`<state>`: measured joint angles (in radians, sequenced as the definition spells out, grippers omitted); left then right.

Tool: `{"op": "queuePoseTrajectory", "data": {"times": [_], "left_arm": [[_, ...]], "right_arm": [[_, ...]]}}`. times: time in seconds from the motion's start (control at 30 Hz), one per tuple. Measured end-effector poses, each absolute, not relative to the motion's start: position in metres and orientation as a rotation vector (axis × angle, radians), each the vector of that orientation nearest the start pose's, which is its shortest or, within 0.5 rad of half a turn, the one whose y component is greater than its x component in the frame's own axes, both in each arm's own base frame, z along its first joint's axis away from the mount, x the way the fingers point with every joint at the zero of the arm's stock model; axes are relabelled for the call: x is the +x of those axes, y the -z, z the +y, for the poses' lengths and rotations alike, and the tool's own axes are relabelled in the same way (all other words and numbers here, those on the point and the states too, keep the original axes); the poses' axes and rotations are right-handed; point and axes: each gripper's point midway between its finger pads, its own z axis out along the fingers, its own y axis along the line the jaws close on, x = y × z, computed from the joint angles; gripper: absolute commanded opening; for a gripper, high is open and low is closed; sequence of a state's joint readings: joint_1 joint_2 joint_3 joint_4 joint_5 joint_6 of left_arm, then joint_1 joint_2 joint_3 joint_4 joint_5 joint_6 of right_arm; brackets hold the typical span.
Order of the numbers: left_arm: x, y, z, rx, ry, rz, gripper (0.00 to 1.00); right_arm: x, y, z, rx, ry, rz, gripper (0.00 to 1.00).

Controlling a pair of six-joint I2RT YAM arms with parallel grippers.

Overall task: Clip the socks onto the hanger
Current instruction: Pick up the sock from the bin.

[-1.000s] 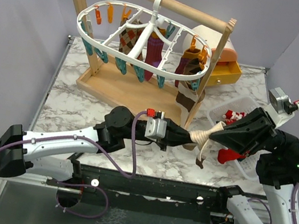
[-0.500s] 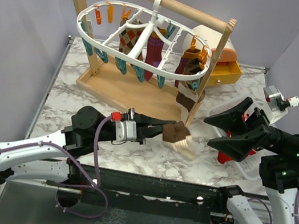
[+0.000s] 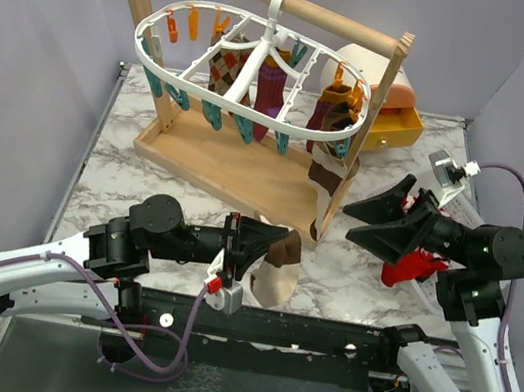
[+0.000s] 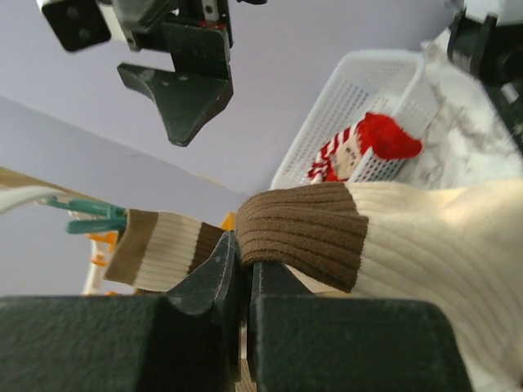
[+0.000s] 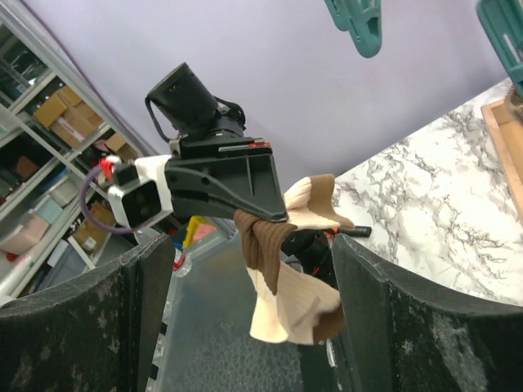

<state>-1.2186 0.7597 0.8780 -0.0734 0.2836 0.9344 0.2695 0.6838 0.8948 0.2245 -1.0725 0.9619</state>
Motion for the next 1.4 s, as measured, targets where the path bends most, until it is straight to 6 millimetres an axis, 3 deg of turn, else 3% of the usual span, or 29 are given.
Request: {"op": "queuePoseTrajectory", "data": {"times": [0.17, 0.37, 0.67, 1.07, 1.17, 1.4], "left_arm": [[0.094, -0.359, -0.311, 1.546, 0.234, 0.333, 0.0], [0.09, -0.33, -0.333, 1.659, -0.009, 0.124, 0.0], [0.081, -0.346, -0.342, 1.665, -0.216, -0.053, 0.0], [0.079, -0.365, -0.358, 1.707, -0.331, -0.178, 0.0], [0.077, -0.367, -0.363, 1.712, -0.343, -0.201, 0.0], [0.078, -0.358, -0.367, 1.746, -0.351, -0.221, 0.0]], "right_arm": [[0.124, -0.422, 0.213, -0.581, -1.652, 1.47, 0.83], [0.137, -0.416, 0.221, -0.546, -1.697, 1.542, 0.83], [0.156, -0.391, 0.233, -0.454, -1.738, 1.732, 0.82], [0.149, -0.371, 0.25, -0.471, -1.795, 1.873, 0.72], [0.142, -0.37, 0.258, -0.507, -1.824, 1.887, 0.63], [0.129, -0.37, 0.27, -0.586, -1.862, 1.892, 0.18]]}}
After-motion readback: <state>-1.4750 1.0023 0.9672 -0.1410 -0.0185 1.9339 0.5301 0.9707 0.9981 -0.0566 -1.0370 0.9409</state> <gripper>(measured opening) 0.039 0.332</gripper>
